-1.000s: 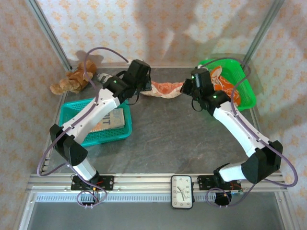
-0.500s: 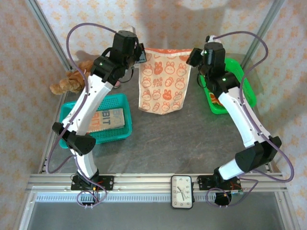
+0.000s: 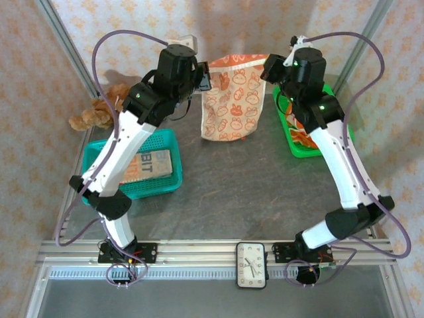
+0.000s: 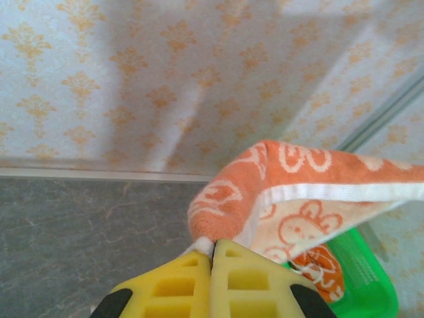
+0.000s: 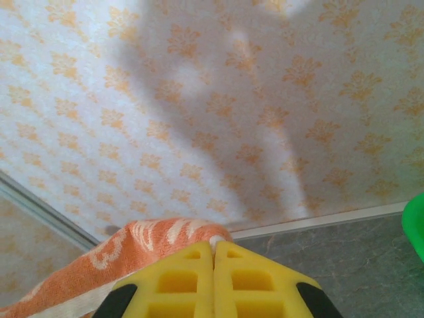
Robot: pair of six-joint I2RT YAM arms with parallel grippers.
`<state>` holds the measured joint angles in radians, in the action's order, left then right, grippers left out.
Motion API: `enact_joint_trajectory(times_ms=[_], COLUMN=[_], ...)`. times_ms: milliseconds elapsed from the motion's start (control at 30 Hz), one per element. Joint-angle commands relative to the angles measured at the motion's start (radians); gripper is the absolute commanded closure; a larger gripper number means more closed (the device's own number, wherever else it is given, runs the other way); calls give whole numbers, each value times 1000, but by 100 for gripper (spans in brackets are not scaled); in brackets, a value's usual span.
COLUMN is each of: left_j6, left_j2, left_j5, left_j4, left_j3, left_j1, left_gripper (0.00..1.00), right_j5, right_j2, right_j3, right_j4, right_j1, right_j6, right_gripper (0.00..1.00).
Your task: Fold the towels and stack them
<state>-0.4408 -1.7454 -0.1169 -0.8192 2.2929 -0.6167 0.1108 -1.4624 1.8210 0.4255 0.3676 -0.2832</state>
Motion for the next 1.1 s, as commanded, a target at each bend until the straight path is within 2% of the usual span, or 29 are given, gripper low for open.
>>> enact_joint_trajectory(times_ms=[0,167,267,367,467,600,667,733,867,1000,1067], left_j6=[29,30,73,87,72,36,41,13,-21,6,50], left_j2=[147,298,358,394,411,454,449,421,310,162,89], left_j5=[-65,-149,-248,-302,-363,-443,-458,-404,-262,-147,-133], left_j4=[43,113,132,141,125,160,174,180,220,276,364], left_j3=[-85,-263,-315,-341,-364,-471,-502,-511,-506,-455,-468], left_j1=[-46,-149,-237,-295,-330,-331,-304,-240,-94,18,57], left_gripper=[100,100,100,100,100,100,100,100,100,100,100], right_j5=[45,-2,-19,-28,-66,-150,-217,-243,-167,-64,-38], right_j2=[130,286,369,427,474,468,440,402,264,58,-49], right_j3=[-44,-162,-188,-200,-224,-257,-283,-313,-318,-284,-238], right_j4=[9,29,61,90,107,152,166,147,83,21,-11], right_j1=[14,80,116,134,137,136,134,117,45,-49,-70], right_j6=[0,14,21,14,-41,-104,-124,-133,-146,-190,-177], right_gripper=[100,100,100,100,100,100,100,100,100,100,100])
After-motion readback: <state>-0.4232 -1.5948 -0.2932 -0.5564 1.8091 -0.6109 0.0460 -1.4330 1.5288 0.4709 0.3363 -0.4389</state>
